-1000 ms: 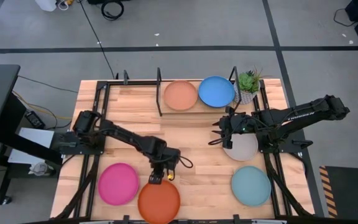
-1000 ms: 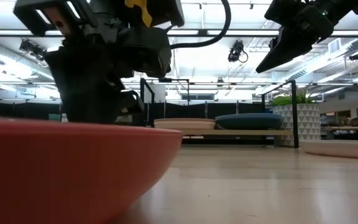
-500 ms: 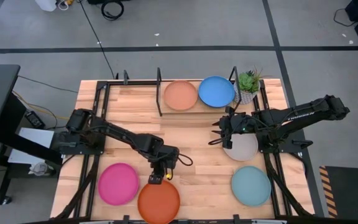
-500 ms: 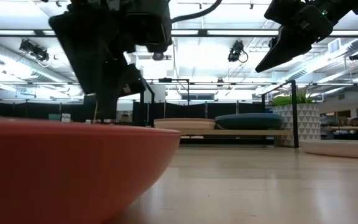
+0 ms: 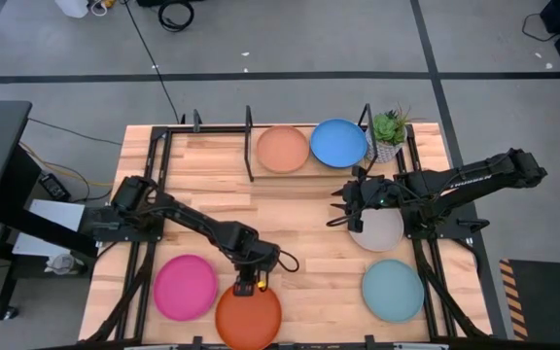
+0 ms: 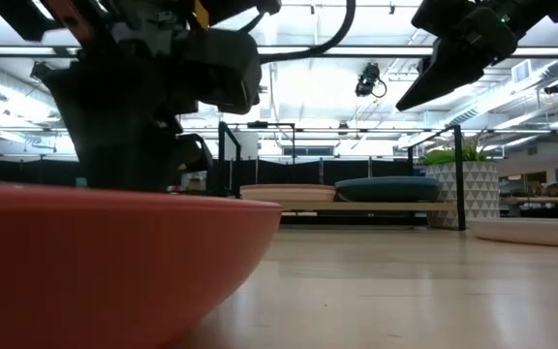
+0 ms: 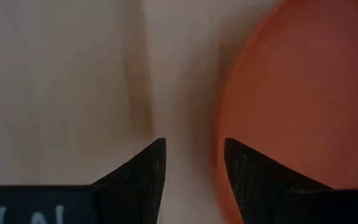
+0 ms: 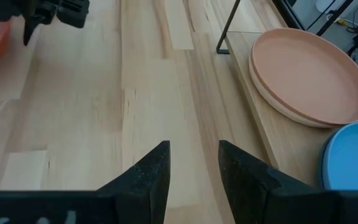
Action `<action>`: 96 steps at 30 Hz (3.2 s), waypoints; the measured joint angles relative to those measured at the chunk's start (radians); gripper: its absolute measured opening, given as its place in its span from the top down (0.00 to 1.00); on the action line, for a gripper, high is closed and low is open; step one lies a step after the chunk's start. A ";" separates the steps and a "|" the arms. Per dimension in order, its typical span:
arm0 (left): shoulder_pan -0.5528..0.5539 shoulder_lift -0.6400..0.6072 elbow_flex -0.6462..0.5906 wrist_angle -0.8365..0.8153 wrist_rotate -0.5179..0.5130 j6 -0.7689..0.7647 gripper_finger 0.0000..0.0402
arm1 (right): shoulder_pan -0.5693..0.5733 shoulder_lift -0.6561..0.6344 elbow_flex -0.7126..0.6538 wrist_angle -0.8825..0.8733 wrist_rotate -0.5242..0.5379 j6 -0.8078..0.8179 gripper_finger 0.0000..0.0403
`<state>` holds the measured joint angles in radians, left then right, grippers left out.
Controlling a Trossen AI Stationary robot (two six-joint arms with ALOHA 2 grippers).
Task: Place and stack plates onto a shelf
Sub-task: Stack the orange plate on top of the blue plate on the shelf
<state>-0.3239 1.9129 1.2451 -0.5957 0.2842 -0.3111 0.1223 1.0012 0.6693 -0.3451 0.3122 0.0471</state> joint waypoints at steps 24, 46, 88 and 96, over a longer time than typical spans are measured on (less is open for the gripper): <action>0.017 0.004 0.000 -0.005 -0.004 0.048 0.96 | 0.000 0.000 0.000 0.008 0.000 -0.006 0.65; 0.468 -0.121 0.078 -0.117 -0.108 0.298 0.97 | 0.079 0.076 0.000 0.036 -0.013 -0.314 0.66; 0.628 -0.123 0.224 -0.193 0.025 0.280 0.91 | 0.232 0.518 0.000 0.754 0.394 -1.249 0.73; 0.634 -0.155 0.272 -0.189 0.022 0.302 0.64 | 0.257 0.517 0.000 0.740 0.450 -1.236 0.81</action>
<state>0.3098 1.7575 1.5171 -0.7851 0.3060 -0.0095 0.3796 1.5185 0.6693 0.3946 0.7625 -1.1885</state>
